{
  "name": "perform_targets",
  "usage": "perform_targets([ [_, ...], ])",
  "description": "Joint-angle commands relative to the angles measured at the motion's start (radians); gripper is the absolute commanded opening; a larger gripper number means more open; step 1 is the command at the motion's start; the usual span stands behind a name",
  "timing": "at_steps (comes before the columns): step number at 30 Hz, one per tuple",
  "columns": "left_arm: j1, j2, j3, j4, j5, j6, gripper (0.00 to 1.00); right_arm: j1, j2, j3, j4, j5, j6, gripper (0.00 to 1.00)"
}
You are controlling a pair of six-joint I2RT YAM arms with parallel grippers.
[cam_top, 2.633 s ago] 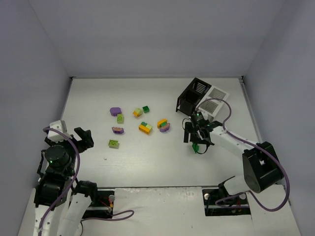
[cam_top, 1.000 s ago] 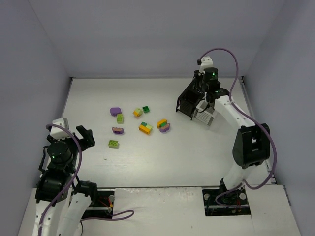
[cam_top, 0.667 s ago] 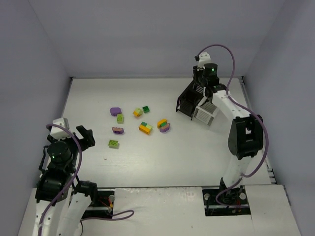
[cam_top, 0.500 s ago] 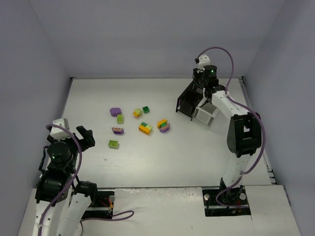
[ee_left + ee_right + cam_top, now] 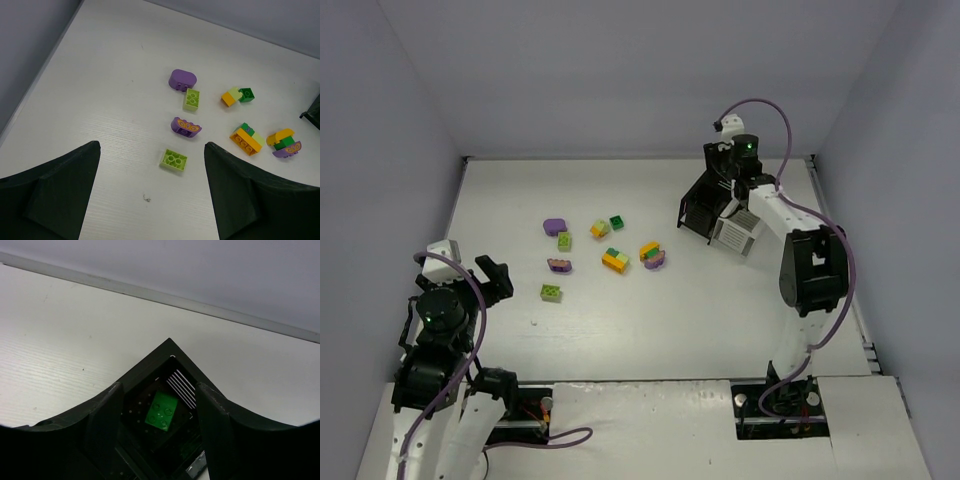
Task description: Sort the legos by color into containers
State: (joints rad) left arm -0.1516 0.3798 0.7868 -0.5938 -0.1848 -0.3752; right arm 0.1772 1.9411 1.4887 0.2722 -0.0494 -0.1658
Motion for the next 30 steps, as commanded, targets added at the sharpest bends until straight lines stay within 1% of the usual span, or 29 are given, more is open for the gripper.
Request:
perform_targets([
  [1,-0.003,0.014,0.009,0.058,0.002,-0.005,0.78,0.011,-0.102,-0.005,0.059,-0.053,0.024,0.55],
  [4,-0.003,0.014,0.008,0.06,0.001,-0.005,0.78,0.065,-0.166,-0.027,0.047,-0.101,0.043,0.53],
  [5,-0.003,0.014,0.008,0.061,0.001,-0.007,0.78,0.114,-0.191,-0.039,0.041,-0.102,0.046,0.53],
  [8,-0.003,0.013,0.008,0.06,0.005,-0.005,0.78,0.195,-0.217,-0.057,0.019,-0.084,0.057,0.54],
  [9,-0.003,0.013,0.008,0.061,0.005,-0.007,0.78,0.246,-0.218,-0.061,0.015,-0.083,0.066,0.54],
  [13,-0.003,0.011,0.008,0.06,0.007,-0.007,0.78,0.332,-0.189,-0.064,0.016,-0.096,0.143,0.56],
  [15,-0.003,0.011,0.008,0.058,0.007,-0.005,0.78,0.367,-0.148,-0.051,0.022,-0.089,0.166,0.56],
  [18,-0.003,0.01,0.008,0.055,0.01,-0.007,0.78,0.392,-0.081,-0.028,0.033,-0.095,0.224,0.56],
  [22,-0.003,0.011,0.008,0.057,0.013,-0.007,0.78,0.43,0.031,0.027,0.061,-0.087,0.262,0.56],
  [30,-0.005,0.01,0.008,0.057,0.019,-0.008,0.78,0.449,0.189,0.131,0.093,-0.061,0.328,0.59],
])
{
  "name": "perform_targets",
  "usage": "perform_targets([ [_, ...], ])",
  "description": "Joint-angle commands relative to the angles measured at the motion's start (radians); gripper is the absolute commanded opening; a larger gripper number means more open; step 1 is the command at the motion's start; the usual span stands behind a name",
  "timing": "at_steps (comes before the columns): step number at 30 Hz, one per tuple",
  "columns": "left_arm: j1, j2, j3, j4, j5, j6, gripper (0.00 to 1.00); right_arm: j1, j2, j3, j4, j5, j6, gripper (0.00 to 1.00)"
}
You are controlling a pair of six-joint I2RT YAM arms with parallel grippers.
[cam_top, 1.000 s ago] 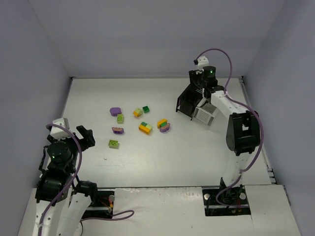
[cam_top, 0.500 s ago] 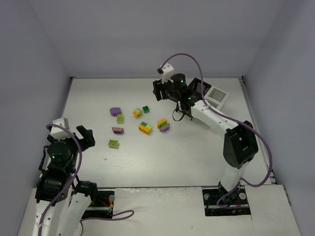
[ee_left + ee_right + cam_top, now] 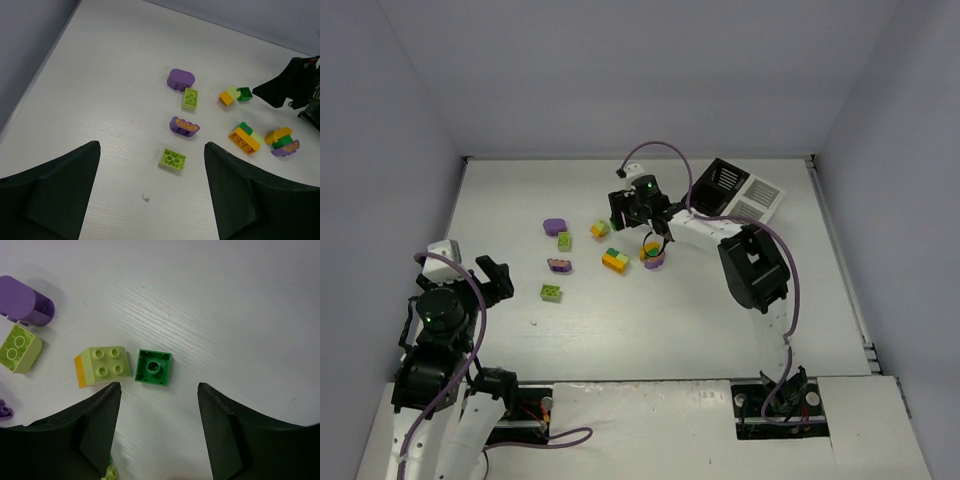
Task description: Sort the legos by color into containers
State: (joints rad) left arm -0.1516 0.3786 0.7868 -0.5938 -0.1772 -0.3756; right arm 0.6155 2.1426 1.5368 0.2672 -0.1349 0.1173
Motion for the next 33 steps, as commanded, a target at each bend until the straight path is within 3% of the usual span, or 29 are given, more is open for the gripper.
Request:
perform_targets([
  [1,-0.006,0.011,0.008,0.055,0.013,-0.008,0.78,0.013,-0.001,0.089,0.101,0.026,0.051,0.6],
  [12,-0.008,0.013,0.008,0.054,0.018,-0.009,0.78,0.029,0.115,0.138,0.164,0.116,0.088,0.62],
  [26,-0.011,0.016,0.008,0.054,0.022,-0.009,0.78,0.035,0.169,0.138,0.187,0.121,0.107,0.55],
  [27,-0.011,0.016,0.008,0.054,0.021,-0.009,0.78,0.033,0.168,0.131,0.19,0.123,0.105,0.53],
  [30,-0.011,0.016,0.008,0.054,0.021,-0.009,0.78,0.033,0.151,0.123,0.188,0.129,0.087,0.33],
  [33,-0.011,0.016,0.008,0.052,0.019,-0.009,0.78,0.032,0.109,0.111,0.188,0.132,0.055,0.08],
])
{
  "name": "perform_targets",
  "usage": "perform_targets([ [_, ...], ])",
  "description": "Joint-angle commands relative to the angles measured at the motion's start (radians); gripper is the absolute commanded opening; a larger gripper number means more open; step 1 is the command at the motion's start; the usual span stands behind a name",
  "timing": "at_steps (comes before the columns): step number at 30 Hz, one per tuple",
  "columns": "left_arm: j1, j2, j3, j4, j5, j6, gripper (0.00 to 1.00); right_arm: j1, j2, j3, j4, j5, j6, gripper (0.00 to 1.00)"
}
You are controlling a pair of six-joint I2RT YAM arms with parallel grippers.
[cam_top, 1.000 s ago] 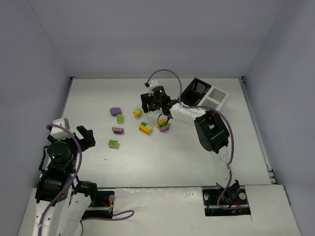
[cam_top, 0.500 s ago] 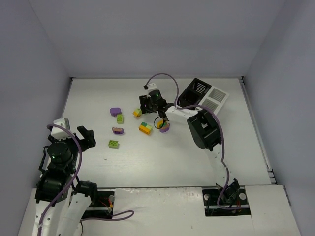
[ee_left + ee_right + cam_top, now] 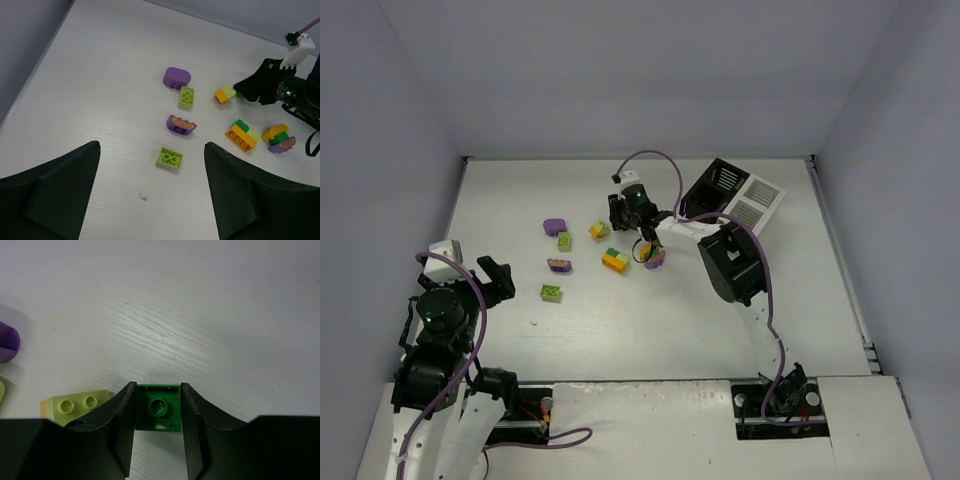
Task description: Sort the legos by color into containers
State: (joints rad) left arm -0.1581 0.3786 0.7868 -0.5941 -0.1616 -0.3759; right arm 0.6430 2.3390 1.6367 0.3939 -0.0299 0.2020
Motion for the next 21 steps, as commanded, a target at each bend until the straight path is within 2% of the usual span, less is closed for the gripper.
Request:
perform_targets([
  [1,-0.004,0.016,0.008,0.053,0.005,-0.009,0.78,0.003,-0.118,0.008,0.062,0.027,-0.038,0.06],
  [4,-0.004,0.014,0.008,0.053,0.004,-0.009,0.78,-0.005,-0.199,-0.011,0.06,0.071,-0.081,0.0],
  [10,-0.006,0.011,0.008,0.054,0.004,-0.009,0.78,-0.072,-0.403,-0.07,0.057,0.11,-0.157,0.0],
  [16,-0.006,0.006,0.006,0.056,0.004,-0.011,0.78,-0.241,-0.542,-0.13,0.028,0.108,-0.194,0.01],
  [21,-0.006,0.005,0.006,0.056,0.0,-0.011,0.78,-0.389,-0.561,-0.178,0.031,0.085,-0.193,0.01],
])
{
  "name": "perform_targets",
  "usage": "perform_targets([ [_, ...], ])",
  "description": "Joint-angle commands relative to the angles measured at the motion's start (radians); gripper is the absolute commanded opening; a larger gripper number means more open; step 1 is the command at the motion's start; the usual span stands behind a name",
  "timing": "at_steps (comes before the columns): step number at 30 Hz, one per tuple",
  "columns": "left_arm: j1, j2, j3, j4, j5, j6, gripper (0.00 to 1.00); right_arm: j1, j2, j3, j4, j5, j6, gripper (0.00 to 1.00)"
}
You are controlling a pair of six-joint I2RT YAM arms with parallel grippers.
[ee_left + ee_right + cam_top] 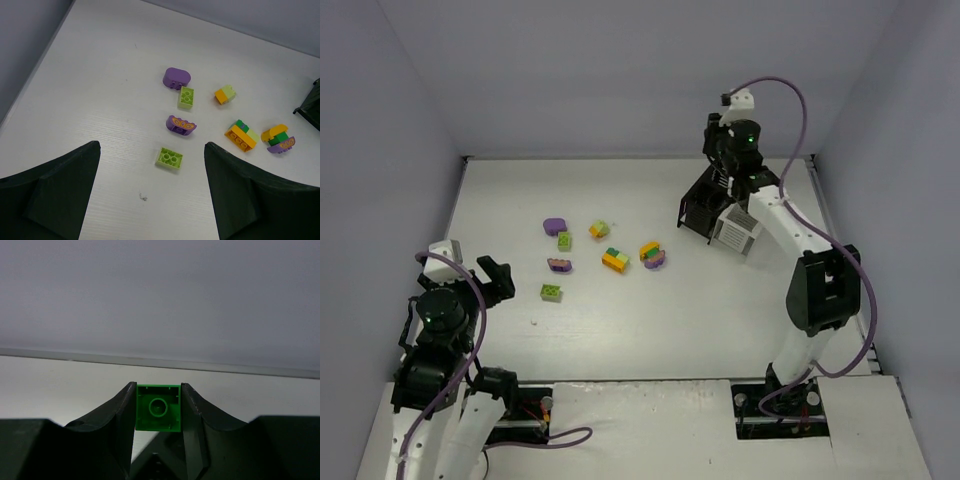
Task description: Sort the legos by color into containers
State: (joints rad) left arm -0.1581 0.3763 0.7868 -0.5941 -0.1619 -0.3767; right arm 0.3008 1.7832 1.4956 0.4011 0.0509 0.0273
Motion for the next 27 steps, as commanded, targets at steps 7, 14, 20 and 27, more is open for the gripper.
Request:
perform_targets([
  [7,-0.006,0.01,0.006,0.059,0.004,-0.01,0.78,-0.143,0.047,-0.043,0.01,-0.082,-0.014,0.03],
  [14,-0.006,0.016,0.005,0.057,0.005,-0.01,0.78,-0.166,0.111,-0.055,0.004,-0.091,0.008,0.15],
  [20,-0.006,0.018,0.005,0.057,0.004,-0.01,0.78,-0.167,0.117,-0.078,-0.002,-0.12,0.017,0.33],
  [27,-0.006,0.019,0.005,0.057,0.005,-0.01,0.78,-0.163,0.078,-0.077,-0.031,-0.148,0.017,0.52],
])
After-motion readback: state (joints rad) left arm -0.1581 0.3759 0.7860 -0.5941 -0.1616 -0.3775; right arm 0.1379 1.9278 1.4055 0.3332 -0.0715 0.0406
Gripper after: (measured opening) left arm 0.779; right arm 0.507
